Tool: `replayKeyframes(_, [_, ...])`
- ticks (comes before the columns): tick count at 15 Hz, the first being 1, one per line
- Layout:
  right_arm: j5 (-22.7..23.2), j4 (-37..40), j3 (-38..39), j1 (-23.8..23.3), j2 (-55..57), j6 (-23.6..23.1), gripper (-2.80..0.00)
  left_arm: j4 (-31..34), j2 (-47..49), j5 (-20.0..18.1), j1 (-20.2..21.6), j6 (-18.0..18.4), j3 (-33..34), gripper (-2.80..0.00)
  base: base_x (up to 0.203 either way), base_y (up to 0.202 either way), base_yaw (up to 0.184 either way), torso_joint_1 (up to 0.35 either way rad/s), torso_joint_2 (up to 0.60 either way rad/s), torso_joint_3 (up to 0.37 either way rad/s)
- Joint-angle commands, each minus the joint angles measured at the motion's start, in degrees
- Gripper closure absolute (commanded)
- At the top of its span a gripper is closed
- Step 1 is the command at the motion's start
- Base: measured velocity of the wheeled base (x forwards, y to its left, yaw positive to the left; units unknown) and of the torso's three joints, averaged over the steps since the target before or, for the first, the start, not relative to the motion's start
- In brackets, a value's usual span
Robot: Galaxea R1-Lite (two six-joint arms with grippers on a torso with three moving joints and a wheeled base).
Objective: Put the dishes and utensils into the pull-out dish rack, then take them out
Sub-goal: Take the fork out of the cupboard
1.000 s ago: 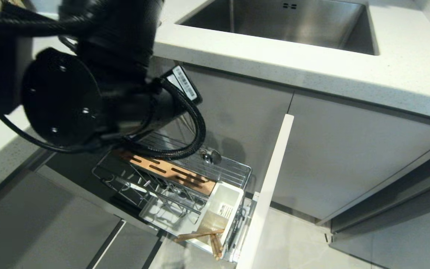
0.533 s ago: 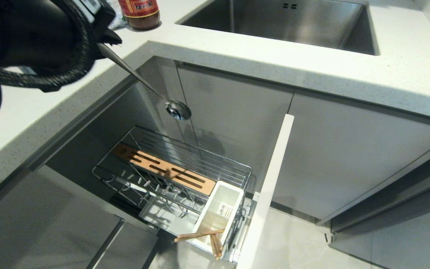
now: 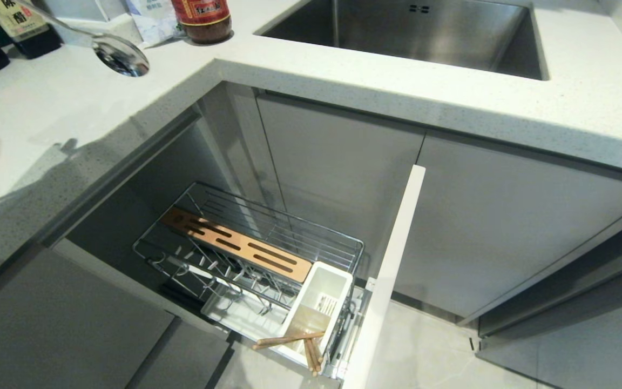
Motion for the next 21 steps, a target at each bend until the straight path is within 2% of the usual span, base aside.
replayKeyframes(1, [0.0, 0.0, 0.0, 0.0, 0.0, 0.0, 0.0, -1.4, -2.5, 0.2, 3.9, 1.0, -0.6, 0.0, 0.0, 0.0, 0.0, 0.0, 0.0, 0.0])
replayKeyframes(5, [0.0, 0.0, 0.0, 0.0, 0.0, 0.0, 0.0, -4.9, -5.4, -0.3, 14.4, 3.7, -0.6, 0.0, 0.0, 0.0, 0.0, 0.0, 0.0, 0.0])
replayKeyframes(8, [0.0, 0.0, 0.0, 0.0, 0.0, 0.0, 0.0, -5.1, -7.7, -3.7, 22.7, 3.9, -0.4, 0.0, 0.0, 0.0, 0.0, 0.0, 0.0, 0.0])
replayKeyframes(14, [0.0, 0.0, 0.0, 0.0, 0.0, 0.0, 0.0, -5.0, -7.8, -5.4, 34.2, 3.8, 0.2, 0.0, 0.0, 0.0, 0.0, 0.0, 0.0, 0.0])
replayKeyframes(16, [0.0, 0.0, 0.0, 0.0, 0.0, 0.1, 0.0, -4.6, -7.6, -7.9, 36.5, 3.1, 0.5, 0.0, 0.0, 0.0, 0.0, 0.0, 0.0, 0.0])
replayKeyframes(19, [0.0, 0.0, 0.0, 0.0, 0.0, 0.0, 0.0, -1.8, -7.5, -7.6, 36.7, 0.6, 0.1, 0.0, 0.0, 0.0, 0.0, 0.0, 0.0, 0.0])
replayKeyframes(21, [0.0, 0.0, 0.0, 0.0, 0.0, 0.0, 0.0, 2.7, -7.5, -7.6, 37.7, -2.5, 0.3, 0.0, 0.0, 0.0, 0.0, 0.0, 0.0, 0.0])
